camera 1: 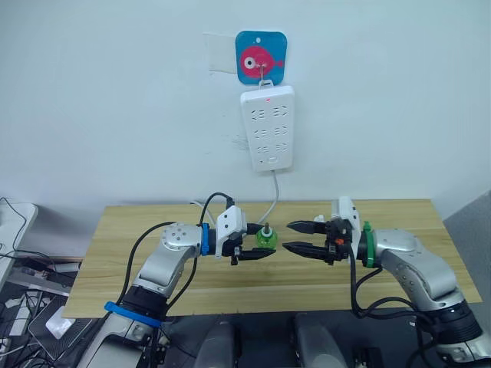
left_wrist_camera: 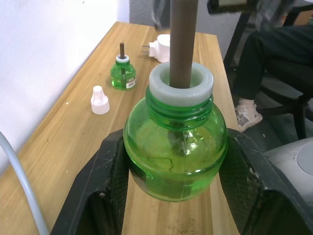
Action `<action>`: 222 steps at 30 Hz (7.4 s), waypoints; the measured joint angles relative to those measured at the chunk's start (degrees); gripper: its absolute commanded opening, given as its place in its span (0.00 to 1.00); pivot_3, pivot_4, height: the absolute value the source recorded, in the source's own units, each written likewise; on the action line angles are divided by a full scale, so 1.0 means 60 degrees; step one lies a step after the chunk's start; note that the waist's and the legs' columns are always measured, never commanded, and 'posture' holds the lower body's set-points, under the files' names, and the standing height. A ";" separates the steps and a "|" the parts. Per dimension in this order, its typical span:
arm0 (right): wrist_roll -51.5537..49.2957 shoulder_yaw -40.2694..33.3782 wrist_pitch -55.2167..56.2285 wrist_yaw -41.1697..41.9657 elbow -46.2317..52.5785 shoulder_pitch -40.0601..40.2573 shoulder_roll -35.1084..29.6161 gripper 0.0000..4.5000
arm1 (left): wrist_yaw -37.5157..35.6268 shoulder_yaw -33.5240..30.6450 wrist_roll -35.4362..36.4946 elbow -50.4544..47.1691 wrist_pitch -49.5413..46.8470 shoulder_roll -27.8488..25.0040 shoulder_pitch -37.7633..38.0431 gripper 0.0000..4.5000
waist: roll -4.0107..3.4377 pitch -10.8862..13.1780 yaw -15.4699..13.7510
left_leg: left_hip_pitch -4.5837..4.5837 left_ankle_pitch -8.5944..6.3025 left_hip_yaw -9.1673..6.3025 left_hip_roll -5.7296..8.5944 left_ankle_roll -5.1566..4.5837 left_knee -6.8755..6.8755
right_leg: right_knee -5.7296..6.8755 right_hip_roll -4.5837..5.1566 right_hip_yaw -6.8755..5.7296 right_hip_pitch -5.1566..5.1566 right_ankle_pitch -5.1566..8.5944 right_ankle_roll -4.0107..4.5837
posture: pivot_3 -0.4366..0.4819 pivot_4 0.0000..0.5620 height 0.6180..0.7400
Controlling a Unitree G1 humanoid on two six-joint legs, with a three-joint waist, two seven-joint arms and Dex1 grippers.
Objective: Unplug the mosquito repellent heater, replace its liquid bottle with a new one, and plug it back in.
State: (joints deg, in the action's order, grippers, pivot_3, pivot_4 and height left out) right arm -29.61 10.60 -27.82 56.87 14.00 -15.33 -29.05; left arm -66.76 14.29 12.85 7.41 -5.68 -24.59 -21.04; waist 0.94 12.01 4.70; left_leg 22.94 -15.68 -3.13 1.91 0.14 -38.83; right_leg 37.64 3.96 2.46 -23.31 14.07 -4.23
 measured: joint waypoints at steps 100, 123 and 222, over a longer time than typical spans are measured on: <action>-0.8584 -0.2847 -0.5816 -0.7990 -0.0039 0.1001 -0.1492 0.99 | 0.3898 -0.0585 -0.0646 0.0740 0.3092 0.2592 -0.0170 0.50 | -0.0015 -0.0011 0.0021 | 0.0014 -0.0001 0.0013 0.0015 -0.0007 -0.0003 | -0.0003 0.0001 0.0016 0.0004 0.0007 -0.0012 | 0.30 0.33 1.00; 0.2654 0.1296 -0.2363 0.0110 -0.8710 -0.3540 -0.5199 0.99 | 0.3935 -0.0566 -0.0533 0.0582 0.3296 0.2545 0.0672 0.50 | -0.0019 0.0051 0.0015 | 0.0009 -0.0002 0.0031 0.0005 -0.0009 -0.0002 | -0.0024 0.0005 0.0024 0.0011 0.0011 -0.0018 | 0.34 0.43 1.00; -1.0280 -0.3262 -1.0705 -0.4356 -0.4316 -0.2444 -0.3002 0.65 | 0.1172 0.0021 0.0654 -0.1881 0.2697 0.1183 0.1227 0.50 | -0.0105 0.0180 -0.0236 | 0.0058 -0.0007 0.0005 -0.0046 -0.0014 0.0004 | -0.0097 -0.0045 -0.0008 0.0003 -0.0015 0.0014 | 0.35 0.43 1.00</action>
State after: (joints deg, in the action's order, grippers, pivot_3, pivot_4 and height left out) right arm -91.29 -8.97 -92.05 30.74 -11.90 -29.99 -47.07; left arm -59.73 14.41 16.78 -3.87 10.50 -17.49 -13.67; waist 0.31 13.09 3.28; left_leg 23.29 -15.72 -3.09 1.64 0.06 -38.81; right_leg 37.06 3.69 2.41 -23.29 13.98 -4.15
